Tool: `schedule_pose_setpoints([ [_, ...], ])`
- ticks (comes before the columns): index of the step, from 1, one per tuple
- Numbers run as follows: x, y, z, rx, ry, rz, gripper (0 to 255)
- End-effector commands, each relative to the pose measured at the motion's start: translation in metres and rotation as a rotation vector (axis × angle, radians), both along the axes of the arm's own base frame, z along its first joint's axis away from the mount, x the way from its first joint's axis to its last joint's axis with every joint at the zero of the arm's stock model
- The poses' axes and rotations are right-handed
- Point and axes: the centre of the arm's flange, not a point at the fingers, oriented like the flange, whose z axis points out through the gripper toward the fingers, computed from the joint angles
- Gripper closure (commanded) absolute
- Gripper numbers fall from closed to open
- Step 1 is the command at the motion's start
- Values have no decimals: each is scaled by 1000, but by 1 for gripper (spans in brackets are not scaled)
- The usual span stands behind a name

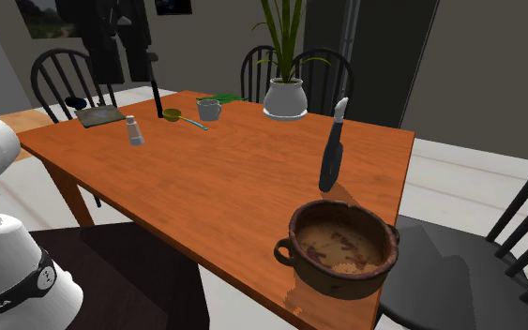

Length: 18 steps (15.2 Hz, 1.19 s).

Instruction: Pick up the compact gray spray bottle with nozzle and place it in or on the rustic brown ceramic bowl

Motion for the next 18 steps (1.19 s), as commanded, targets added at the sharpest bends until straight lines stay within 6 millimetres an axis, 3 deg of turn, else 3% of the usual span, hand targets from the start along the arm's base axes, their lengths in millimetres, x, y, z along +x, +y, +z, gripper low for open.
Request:
schedule_pose_setpoints([
  [1,0,0,0,0,0,0,0],
  [9,95,21,-25,59,2,149,0],
  [18,196,63,-51,126,5,316,0],
])
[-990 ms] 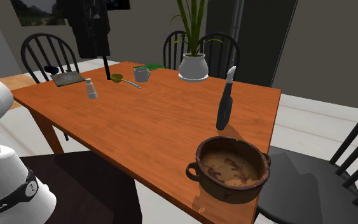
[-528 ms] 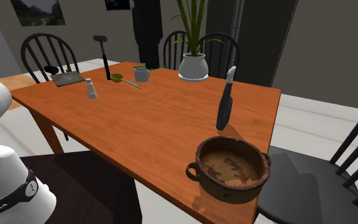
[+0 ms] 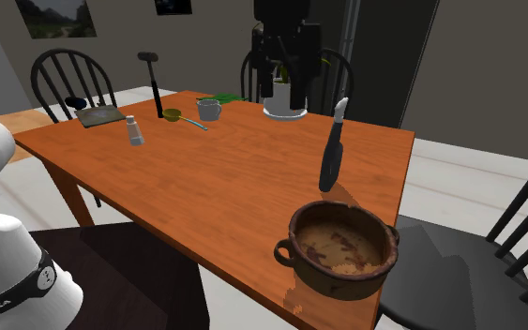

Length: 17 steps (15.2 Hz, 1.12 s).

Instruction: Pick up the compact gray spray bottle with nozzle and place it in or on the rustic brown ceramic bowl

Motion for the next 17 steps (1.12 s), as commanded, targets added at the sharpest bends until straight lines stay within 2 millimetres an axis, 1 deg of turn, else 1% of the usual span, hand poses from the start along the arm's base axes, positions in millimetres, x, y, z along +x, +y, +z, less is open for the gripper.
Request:
schedule_pose_setpoints([
  [1,22,11,-6,16,0,39,0],
  [7,84,50,-21,60,2,150,0],
  [14,151,105,-37,112,4,280,0],
  [16,166,120,-41,125,5,312,0],
  [17,166,121,-46,125,5,312,0],
])
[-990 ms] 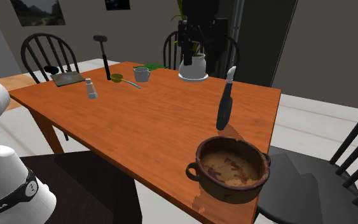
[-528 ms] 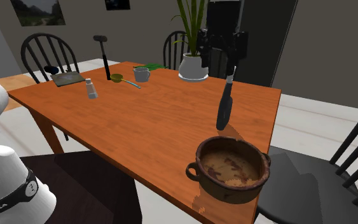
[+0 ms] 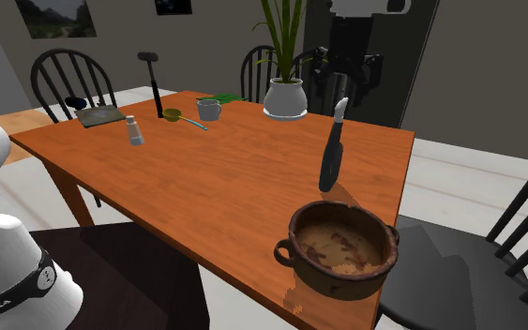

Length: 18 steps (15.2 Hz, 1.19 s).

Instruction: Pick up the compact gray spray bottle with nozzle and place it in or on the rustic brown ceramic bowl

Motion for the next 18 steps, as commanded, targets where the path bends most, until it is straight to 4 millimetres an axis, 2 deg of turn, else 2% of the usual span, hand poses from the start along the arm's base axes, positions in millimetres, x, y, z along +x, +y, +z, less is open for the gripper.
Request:
schedule_pose_setpoints([
  [1,5,4,-10,4,0,8,0],
  [7,5,7,-39,4,0,8,0],
  [14,5,7,-39,4,0,8,0],
  [15,5,7,-39,4,0,8,255],
  [18,5,7,-39,4,0,8,255],
])
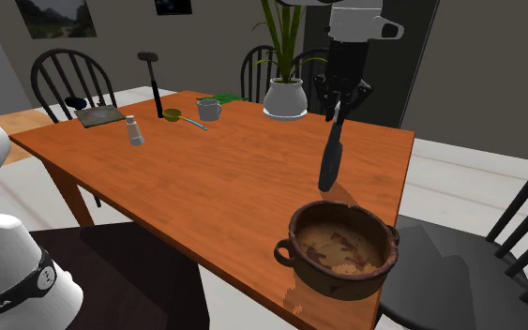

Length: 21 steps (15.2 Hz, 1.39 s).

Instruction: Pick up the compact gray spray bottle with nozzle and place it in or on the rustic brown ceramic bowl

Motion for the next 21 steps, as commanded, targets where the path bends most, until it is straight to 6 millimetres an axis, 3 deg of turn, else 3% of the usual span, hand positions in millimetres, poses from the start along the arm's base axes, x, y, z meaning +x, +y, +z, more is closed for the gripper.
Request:
schedule_pose_setpoints([
  [1,0,0,0,0,0,0,255],
  [6,0,0,0,0,0,0,255],
  [21,0,0,79,0,0,0,255],
])
